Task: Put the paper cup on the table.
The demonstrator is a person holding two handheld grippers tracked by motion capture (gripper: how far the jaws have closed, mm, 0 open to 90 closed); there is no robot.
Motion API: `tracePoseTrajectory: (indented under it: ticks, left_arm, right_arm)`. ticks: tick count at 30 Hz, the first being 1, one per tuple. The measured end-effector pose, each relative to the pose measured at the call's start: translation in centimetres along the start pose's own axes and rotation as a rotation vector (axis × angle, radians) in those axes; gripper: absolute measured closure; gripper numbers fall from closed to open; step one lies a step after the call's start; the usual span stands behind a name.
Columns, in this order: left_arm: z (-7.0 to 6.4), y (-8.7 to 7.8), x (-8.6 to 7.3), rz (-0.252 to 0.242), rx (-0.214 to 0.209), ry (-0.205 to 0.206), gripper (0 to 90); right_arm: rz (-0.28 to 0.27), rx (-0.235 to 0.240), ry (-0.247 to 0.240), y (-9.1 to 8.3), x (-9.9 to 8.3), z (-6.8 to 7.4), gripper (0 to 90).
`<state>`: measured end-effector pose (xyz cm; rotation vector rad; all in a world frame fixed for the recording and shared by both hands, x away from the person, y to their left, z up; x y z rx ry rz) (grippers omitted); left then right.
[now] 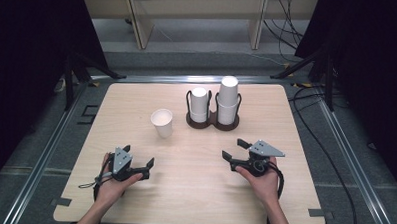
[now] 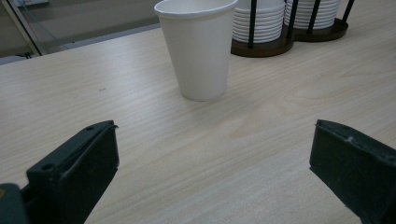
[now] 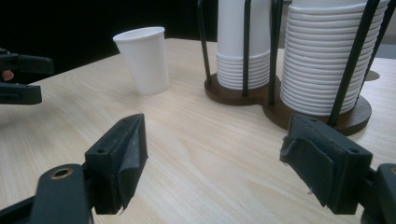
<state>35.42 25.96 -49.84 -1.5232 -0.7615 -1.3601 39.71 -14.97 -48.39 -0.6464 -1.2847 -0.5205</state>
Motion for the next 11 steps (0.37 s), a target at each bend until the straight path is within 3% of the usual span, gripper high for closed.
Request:
tracePoseTrajectory:
  ticks: [1, 5, 11]
  left_arm:
    - [0.08, -0.03, -0.07, 0.001, -0.005, 0.009, 0.8]
    - [0.06, -0.1, -0.16, -0.024, 0.002, -0.001, 1.2]
    - [0.06, -0.24, -0.14, -0.019, 0.003, 0.0, 1.3]
  right_arm:
    - [-0.002, -0.012, -0.027, -0.06, 0.09, -0.13, 21.5]
    - [0.002, -0.003, 0.0, -0.06, 0.03, 0.03, 21.5]
    - [0.0, -0.006, -0.018, 0.15, -0.12, -0.1, 21.4]
Point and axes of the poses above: each handheld gripper's, and its own axes: y roughly forward along the jaws, x roughly out of its top, z roughly to its left, the point moved 1 cm from there along y, roughly forward along the jaws, and after that the axes turned 7 degrees about -z, right-handed, at the moved point
